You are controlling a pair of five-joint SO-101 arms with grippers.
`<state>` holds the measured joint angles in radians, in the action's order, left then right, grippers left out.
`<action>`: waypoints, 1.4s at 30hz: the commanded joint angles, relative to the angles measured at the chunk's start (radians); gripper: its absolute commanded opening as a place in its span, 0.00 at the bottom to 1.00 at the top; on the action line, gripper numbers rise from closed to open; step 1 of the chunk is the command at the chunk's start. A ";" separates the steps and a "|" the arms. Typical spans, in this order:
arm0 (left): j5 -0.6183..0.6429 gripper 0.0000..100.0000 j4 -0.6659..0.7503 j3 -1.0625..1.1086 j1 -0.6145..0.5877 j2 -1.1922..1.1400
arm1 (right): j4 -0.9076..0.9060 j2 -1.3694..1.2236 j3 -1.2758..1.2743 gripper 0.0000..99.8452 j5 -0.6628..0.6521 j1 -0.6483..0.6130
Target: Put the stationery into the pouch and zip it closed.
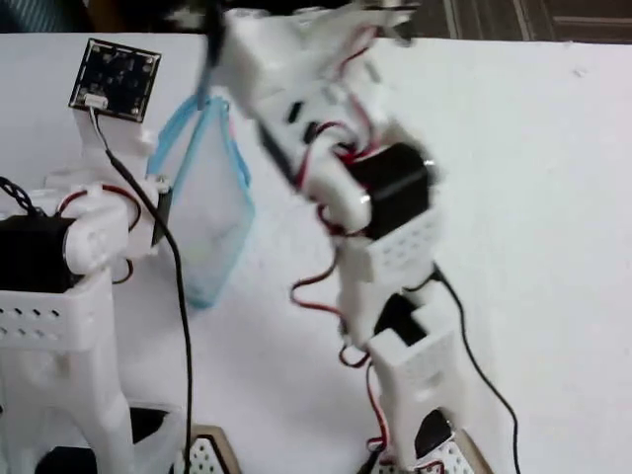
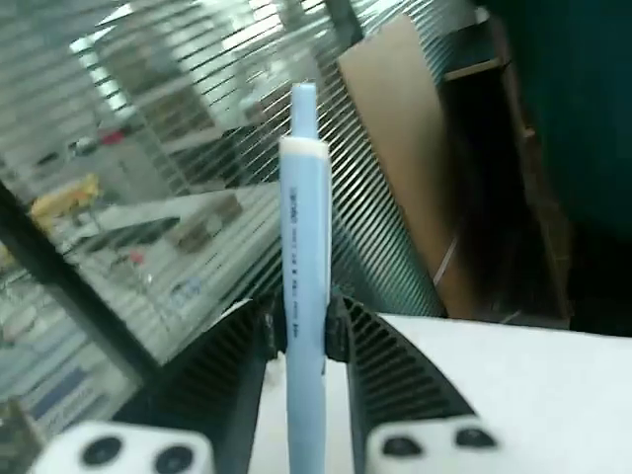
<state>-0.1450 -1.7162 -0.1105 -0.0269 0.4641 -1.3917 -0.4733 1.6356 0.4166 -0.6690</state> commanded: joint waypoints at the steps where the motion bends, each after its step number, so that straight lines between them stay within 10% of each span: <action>1: 0.002 0.02 -0.008 0.015 -0.002 -0.058 | 0.019 -0.045 0.020 0.02 0.011 -0.022; 23: 0.002 0.02 -0.006 0.015 -0.002 -0.058 | -0.329 -0.193 0.025 0.02 -0.055 -0.096; 34: 0.002 0.02 -0.006 0.015 -0.004 -0.058 | -0.311 -0.148 0.032 0.39 -0.126 -0.110; 42: 0.002 0.02 -0.006 0.015 -0.004 -0.058 | -0.160 -0.050 0.031 0.32 -0.126 0.156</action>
<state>-0.1450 -1.7162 -0.1105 -0.0269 0.4641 -1.5988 -0.5808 1.6510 0.3000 -0.6398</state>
